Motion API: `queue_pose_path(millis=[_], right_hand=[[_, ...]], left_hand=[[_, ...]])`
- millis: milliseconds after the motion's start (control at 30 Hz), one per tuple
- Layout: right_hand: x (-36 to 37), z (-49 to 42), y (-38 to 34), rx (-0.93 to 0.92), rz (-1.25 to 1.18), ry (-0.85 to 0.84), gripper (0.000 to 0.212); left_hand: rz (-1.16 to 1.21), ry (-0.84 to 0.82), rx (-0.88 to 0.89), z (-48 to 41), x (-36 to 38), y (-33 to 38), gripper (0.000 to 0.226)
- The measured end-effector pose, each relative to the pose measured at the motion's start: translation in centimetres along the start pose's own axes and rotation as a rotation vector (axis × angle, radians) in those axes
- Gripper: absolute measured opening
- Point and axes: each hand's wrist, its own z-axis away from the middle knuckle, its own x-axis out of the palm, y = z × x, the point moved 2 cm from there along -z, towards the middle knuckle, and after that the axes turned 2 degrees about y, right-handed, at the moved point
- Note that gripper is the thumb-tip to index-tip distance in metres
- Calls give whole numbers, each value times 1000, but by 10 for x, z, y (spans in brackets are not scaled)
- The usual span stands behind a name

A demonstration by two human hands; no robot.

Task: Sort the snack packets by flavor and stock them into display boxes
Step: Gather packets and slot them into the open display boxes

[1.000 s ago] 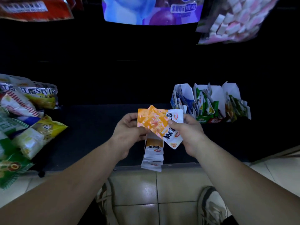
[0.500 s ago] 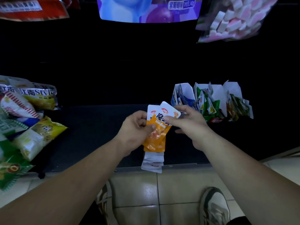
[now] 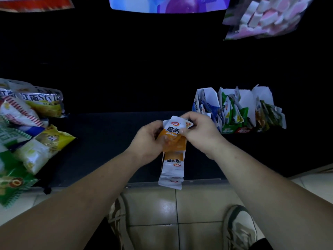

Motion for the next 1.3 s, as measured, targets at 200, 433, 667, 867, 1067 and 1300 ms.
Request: queue_pose_path(millis=[200,433,667,867,1067,1300], right_hand=[[14,7,24,77,16,-26,32],[16,11,24,-54,97,88,30],[26,17,54,-88,345,-32,30],[22,20,55,33,476,-163,28],[17,26,61,135,281,-58,39],[17,30,62,382,-51,-122,88]], left_hand=[[-31,114,-220,16,-2,-37,27],[-51,16,-215,21,13,-52,25],[-224,-3,-171,27,11,-59,27],[-465,-217,-100,49,-2,-56,104],[-584,-381,-103,54,11,-60,126],[-434,-207,-54,39,10,-58,102]])
